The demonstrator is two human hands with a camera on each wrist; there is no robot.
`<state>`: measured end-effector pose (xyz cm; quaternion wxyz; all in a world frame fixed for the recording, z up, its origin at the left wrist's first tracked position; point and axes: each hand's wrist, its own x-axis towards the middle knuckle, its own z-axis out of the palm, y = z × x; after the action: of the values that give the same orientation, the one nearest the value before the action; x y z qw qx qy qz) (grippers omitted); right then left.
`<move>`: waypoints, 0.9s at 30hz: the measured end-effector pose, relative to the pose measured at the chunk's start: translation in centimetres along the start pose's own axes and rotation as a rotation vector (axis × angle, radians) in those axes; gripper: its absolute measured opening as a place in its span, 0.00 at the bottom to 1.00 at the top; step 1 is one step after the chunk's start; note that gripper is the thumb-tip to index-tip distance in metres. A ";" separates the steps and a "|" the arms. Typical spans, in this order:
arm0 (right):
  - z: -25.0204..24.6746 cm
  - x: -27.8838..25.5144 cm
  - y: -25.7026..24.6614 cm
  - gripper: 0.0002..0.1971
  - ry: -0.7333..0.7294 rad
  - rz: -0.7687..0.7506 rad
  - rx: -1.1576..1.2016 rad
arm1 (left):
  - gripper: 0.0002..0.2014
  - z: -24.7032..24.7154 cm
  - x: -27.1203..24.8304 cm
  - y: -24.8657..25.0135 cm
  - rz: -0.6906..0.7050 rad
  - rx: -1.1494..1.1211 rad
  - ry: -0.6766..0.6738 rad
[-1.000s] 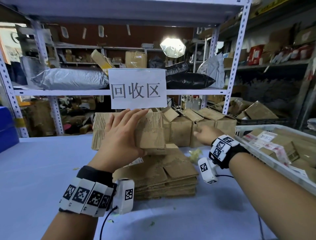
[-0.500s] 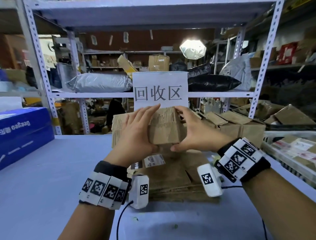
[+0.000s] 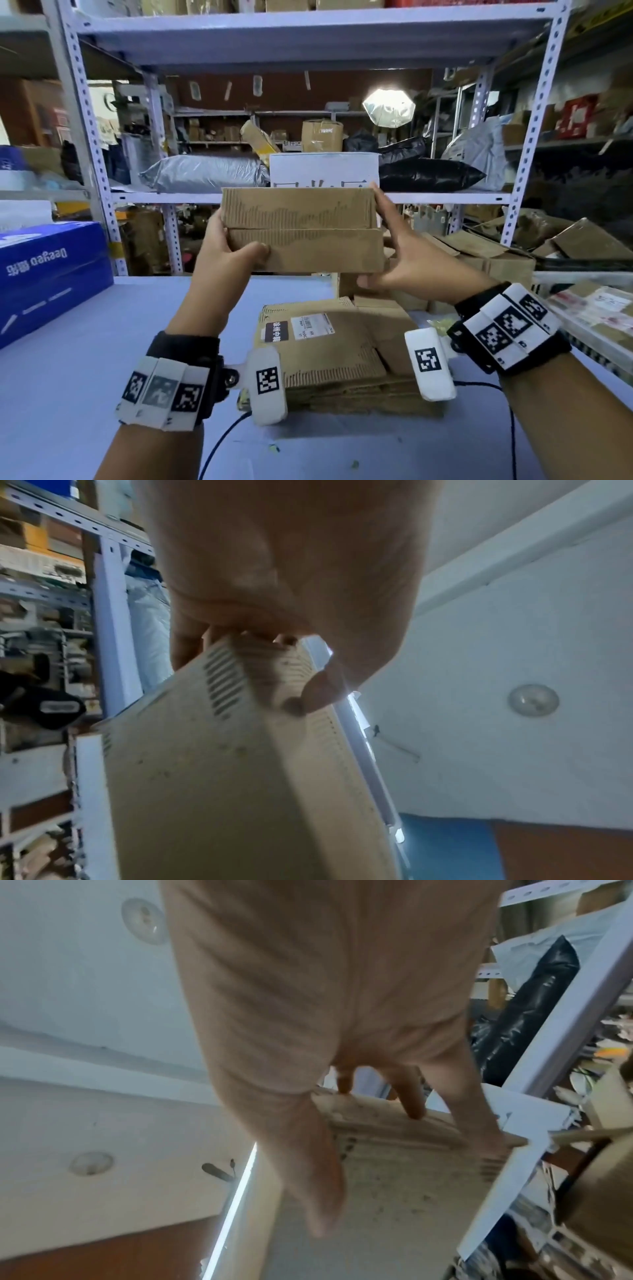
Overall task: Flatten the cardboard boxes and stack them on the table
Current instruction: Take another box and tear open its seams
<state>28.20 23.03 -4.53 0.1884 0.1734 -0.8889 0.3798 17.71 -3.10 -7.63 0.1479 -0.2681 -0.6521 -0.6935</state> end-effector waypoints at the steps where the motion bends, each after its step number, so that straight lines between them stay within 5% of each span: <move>1: 0.0 -0.2 0.1 0.63 -0.042 0.030 0.018 | 0.31 0.1 -0.1 -0.4 0.002 -0.023 -0.010; 4: 0.3 -0.5 0.2 0.54 -0.003 0.041 0.195 | 0.28 0.5 -0.7 -1.3 -0.013 -0.146 -0.015; 9: 0.7 -0.5 0.8 0.26 0.274 0.027 0.410 | 0.25 1.3 -0.8 -1.2 -0.071 -0.290 -0.036; 15: 1.6 -0.5 1.4 0.19 0.352 0.012 0.533 | 0.25 1.6 -0.8 -1.8 -0.092 -0.305 -0.040; 27: 1.6 -0.1 2.9 0.22 0.445 0.007 0.762 | 0.22 2.0 -1.0 -2.3 -0.093 -0.338 -0.094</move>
<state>26.65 23.79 -7.36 0.2965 0.1413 -0.6237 0.7093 17.56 -1.00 -10.09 0.0380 -0.2910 -0.5443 -0.7859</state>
